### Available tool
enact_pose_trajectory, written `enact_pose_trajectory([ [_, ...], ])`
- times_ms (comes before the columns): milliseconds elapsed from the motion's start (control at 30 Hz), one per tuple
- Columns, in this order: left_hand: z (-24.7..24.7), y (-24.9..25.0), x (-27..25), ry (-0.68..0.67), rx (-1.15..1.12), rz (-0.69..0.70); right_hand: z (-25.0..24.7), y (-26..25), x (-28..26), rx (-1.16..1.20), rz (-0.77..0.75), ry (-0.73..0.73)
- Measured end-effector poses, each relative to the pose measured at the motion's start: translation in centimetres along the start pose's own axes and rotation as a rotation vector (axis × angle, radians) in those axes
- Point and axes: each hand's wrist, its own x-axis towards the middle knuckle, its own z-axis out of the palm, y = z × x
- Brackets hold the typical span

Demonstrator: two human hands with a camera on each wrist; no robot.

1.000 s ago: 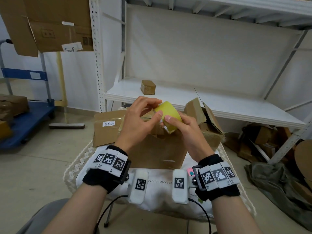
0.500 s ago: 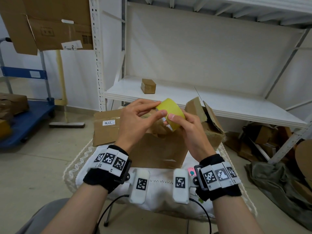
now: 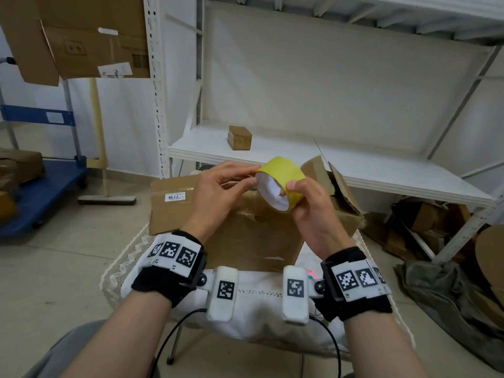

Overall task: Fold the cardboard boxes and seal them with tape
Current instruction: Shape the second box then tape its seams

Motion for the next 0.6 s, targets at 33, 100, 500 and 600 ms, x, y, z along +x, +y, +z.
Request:
enact_pose_trajectory([
  [33,0.0,0.1,-0.1,0.049,0.039,0.045,0.0,0.0,0.0,-0.003,0.011,-0.01],
  [100,0.1,0.0,-0.2,0.135,0.13,0.145,0.0,0.1,0.1,-0.018,0.02,-0.035],
  [500,1.4,0.4,-0.6,0.142,0.213,0.184,-0.4,0.2,0.0,0.008,-0.005,-0.015],
  [600,2.2,-0.1,-0.7,0.142,0.25,0.159,-0.2,0.5,0.1,0.016,-0.013,-0.005],
])
